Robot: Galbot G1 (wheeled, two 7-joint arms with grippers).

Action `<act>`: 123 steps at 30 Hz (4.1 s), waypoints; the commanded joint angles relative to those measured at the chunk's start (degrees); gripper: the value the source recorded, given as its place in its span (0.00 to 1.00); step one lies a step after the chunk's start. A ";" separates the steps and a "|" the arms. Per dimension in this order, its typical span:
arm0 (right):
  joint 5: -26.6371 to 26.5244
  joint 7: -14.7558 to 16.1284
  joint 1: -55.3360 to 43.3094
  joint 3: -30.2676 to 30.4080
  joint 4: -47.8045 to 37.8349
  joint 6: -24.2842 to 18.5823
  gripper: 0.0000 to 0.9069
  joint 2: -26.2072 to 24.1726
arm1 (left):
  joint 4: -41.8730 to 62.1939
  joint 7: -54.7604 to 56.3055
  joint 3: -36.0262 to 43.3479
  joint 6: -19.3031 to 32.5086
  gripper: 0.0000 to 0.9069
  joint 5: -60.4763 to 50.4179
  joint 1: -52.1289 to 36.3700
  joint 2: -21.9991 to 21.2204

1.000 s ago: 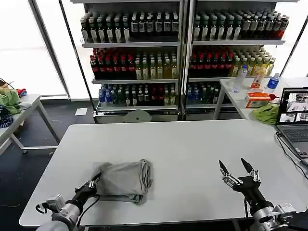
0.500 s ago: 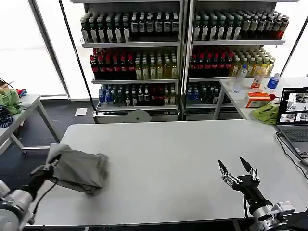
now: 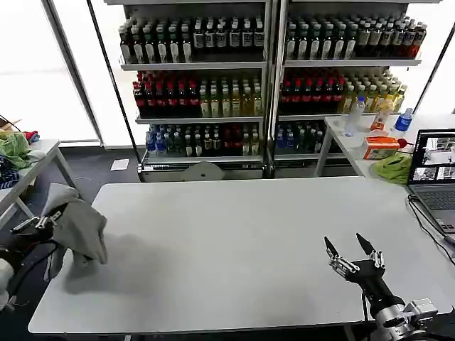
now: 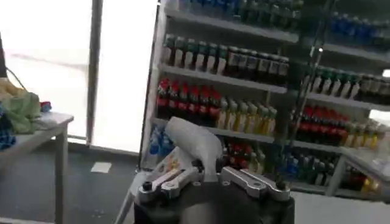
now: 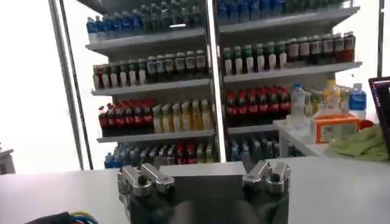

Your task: Fold and organize the clothes.

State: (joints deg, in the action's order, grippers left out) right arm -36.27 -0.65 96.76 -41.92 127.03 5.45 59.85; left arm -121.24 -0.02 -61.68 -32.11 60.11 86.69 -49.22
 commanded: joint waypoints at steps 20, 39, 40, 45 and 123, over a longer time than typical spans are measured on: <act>9.09 -2.50 -0.56 5.80 1.32 4.14 1.00 4.59 | 7.93 35.20 61.82 -0.93 0.02 9.23 -30.68 -24.84; 1.29 -9.69 -15.54 21.25 -1.87 20.55 1.00 0.96 | 7.47 28.07 56.05 -0.91 1.00 7.71 -31.69 -30.36; 0.98 -9.80 -16.13 21.83 -2.48 20.72 1.00 0.95 | 6.84 27.93 55.27 -0.89 1.00 8.12 -31.51 -30.24; -1.99 -11.25 -20.35 25.62 -5.33 21.90 1.00 1.41 | 4.62 26.18 48.10 -0.25 1.00 8.86 -29.66 -28.25; -2.38 -7.96 -35.65 29.28 -18.58 12.15 1.00 2.92 | -2.86 13.10 28.66 1.45 1.00 -2.53 -16.21 -20.87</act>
State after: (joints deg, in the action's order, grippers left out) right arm -47.55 -6.58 59.41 -11.45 101.26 21.36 62.93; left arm -122.36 13.10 -32.40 -30.61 57.43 69.23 -70.50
